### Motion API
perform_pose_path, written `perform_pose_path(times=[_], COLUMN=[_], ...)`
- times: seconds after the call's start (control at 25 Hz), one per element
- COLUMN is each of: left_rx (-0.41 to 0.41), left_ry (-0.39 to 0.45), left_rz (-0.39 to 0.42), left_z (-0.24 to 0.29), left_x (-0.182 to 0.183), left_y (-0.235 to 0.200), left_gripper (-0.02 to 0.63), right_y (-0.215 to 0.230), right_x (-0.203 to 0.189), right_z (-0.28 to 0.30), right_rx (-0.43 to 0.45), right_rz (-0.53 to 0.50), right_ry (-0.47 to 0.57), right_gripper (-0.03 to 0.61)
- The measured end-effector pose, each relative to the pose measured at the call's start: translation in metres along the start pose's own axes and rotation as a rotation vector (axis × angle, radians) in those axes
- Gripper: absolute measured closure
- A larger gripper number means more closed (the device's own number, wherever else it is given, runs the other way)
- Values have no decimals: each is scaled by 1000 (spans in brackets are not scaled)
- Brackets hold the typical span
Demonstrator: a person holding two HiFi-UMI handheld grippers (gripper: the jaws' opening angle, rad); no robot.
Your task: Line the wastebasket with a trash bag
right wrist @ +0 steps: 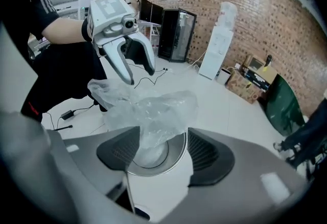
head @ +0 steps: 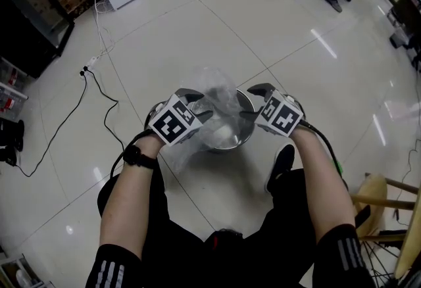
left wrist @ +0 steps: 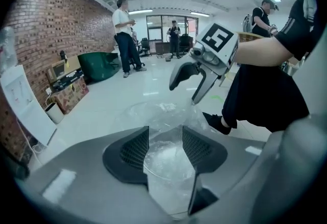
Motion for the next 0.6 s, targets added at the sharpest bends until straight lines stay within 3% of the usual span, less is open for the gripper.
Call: perform_pose_path(times=[0.28,0.56,0.6], left_rx=[-137,-225,-226], left_ry=[-16,-60,-58], left_rz=[0,29,32], left_z=[21,29,29], left_x=[1,-4,-3], left_y=[31,51,51], left_gripper=[402,402,402], right_y=[1,-9,-11], right_x=[35,47,46], right_z=[2,30,34], right_rx=[-19,109,121], right_rz=[-174,-243,-241], right_ry=[79,116,111], right_gripper=[259,257,284])
Point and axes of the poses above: the fingertips, and each gripper's own axes: z forward along the fingers, y to its right, x out of its top, the point moved 3 cm from there along -z, backward along the fingers, and after that the axes turned 2 degrees about -y, right-handed, at the moved point
